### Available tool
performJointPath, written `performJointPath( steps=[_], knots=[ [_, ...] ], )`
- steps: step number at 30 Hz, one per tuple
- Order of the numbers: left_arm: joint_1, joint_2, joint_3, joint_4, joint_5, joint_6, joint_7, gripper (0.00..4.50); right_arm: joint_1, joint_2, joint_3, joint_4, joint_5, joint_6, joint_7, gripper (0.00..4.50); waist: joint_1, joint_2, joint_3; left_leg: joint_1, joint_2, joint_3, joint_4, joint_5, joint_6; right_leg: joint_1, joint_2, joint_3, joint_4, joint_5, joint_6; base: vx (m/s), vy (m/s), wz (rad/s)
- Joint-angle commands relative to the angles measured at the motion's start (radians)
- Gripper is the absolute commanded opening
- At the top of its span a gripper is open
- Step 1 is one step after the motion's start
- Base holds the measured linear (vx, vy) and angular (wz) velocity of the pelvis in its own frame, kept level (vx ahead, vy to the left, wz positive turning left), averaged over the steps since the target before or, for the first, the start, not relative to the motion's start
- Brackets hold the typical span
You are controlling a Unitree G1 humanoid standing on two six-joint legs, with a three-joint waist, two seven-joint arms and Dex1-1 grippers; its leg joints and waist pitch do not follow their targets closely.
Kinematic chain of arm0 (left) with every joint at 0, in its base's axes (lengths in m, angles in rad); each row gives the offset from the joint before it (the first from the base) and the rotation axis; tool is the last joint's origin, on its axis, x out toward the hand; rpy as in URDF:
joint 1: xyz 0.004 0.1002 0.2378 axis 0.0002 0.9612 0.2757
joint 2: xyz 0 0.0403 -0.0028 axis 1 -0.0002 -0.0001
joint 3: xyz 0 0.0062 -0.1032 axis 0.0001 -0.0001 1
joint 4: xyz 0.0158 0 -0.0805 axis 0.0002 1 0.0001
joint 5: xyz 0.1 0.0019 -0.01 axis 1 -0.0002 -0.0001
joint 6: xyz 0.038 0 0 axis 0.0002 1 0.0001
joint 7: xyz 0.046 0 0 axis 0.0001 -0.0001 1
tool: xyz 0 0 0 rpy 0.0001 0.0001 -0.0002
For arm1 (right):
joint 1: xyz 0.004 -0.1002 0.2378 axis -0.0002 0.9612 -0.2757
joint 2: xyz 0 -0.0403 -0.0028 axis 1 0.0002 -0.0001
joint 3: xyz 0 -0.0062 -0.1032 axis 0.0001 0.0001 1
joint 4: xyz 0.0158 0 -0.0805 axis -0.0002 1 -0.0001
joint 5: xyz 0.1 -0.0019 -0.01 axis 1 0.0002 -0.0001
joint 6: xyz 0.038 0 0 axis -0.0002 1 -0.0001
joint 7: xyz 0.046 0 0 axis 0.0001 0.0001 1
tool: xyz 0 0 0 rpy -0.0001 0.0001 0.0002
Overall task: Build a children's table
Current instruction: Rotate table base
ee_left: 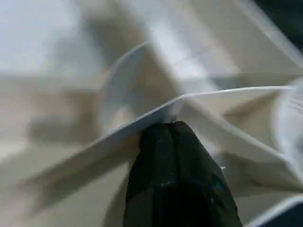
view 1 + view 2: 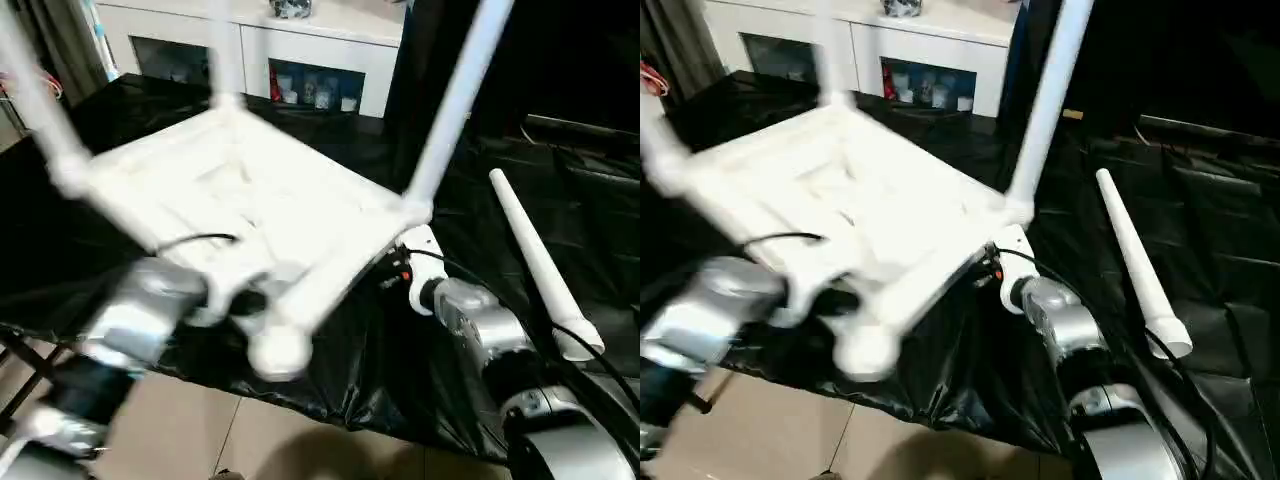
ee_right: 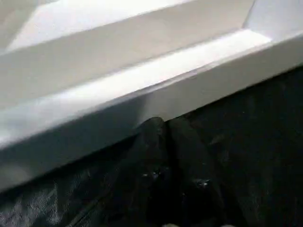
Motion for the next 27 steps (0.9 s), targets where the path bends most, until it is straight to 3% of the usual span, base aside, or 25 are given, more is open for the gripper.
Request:
performJointPath(
  steps=[1,6,7,11,15,16,19,22,25,27],
  knots=[
    [-0.032,-0.051,-0.036,0.04,-0.016,-0.025,0.015,0.0,-0.025,0.01,0.003,0.004,0.003,-0.025,0.02,0.16,0.001,0.009,-0.066,0.0,-0.014,0.018,-0.061,-0.188,0.002,0.059,-0.025,0.026,-0.048,-0.143,-0.22,0.0,0.0,0.0],
    [-0.105,-0.169,-0.007,0.179,-0.01,-0.104,0.131,0.0,-0.019,-0.006,-0.006,0.008,-0.005,-0.04,0.016,0.16,0.003,0.002,-0.066,-0.006,-0.016,0.018,-0.059,-0.179,0.012,0.065,-0.025,0.026,-0.051,-0.142,-0.217,0.0,0.0,0.0],
    [-0.133,-0.197,0.015,0.253,0.002,-0.161,0.202,0.0,-0.018,-0.014,-0.011,0.0,-0.008,-0.043,0.004,0.16,0.003,0.006,-0.068,-0.004,-0.017,0.018,-0.056,-0.181,0.014,0.065,-0.024,0.026,-0.052,-0.141,-0.212,0.0,0.0,0.0],
    [-0.166,-0.202,0.037,0.336,0.024,-0.242,0.274,0.0,-0.014,-0.04,-0.034,-0.034,-0.016,-0.042,-0.051,0.16,0.003,0.003,-0.07,-0.011,-0.017,0.015,-0.057,-0.17,0.021,0.069,-0.025,0.023,-0.054,-0.155,-0.199,0.0,0.0,0.0],
    [-0.142,-0.201,0.09,0.265,-0.015,-0.274,0.269,0.0,0.001,-0.082,-0.08,-0.123,-0.003,0.038,-0.096,0.16,0.008,0.001,-0.072,-0.002,-0.016,0.019,-0.051,-0.129,0.029,0.066,-0.02,0.026,-0.044,-0.085,-0.218,0.0,0.0,0.0],
    [-0.133,-0.203,0.104,0.247,-0.024,-0.271,0.277,0.0,0.005,-0.091,-0.094,-0.145,0.006,0.057,-0.097,0.16,0.006,0.001,-0.071,-0.005,-0.015,0.019,-0.051,-0.122,0.038,0.067,-0.019,0.025,-0.041,-0.057,-0.225,0.0,0.0,0.0],
    [-0.101,-0.219,0.16,0.197,-0.062,-0.254,0.333,0.0,0.011,-0.136,-0.139,-0.196,0.019,0.078,-0.122,0.16,0.006,-0.005,-0.069,-0.003,-0.015,0.02,-0.051,-0.15,0.039,0.065,-0.02,0.024,-0.046,-0.098,-0.222,0.0,0.0,0.0],
    [-0.086,-0.222,0.172,0.177,-0.075,-0.248,0.346,0.0,0.008,-0.16,-0.151,-0.196,0.013,0.074,-0.135,0.16,0.007,-0.007,-0.067,-0.005,-0.016,0.021,-0.051,-0.164,0.038,0.064,-0.022,0.023,-0.05,-0.146,-0.208,0.0,0.0,0.0],
    [-0.055,-0.238,0.207,0.13,-0.095,-0.209,0.383,0.0,0.003,-0.208,-0.172,-0.199,0.005,0.085,-0.161,0.16,0.007,-0.007,-0.067,-0.005,-0.016,0.022,-0.049,-0.157,0.036,0.062,-0.019,0.024,-0.05,-0.145,-0.201,0.0,0.0,0.0],
    [-0.036,-0.253,0.222,0.08,-0.108,-0.143,0.396,0.0,0.001,-0.251,-0.203,-0.206,0.004,0.12,-0.172,0.16,0.005,-0.013,-0.067,-0.007,-0.018,0.023,-0.048,-0.159,0.039,0.063,-0.018,0.022,-0.052,-0.168,-0.187,0.0,0.0,0.0]
  ],
)
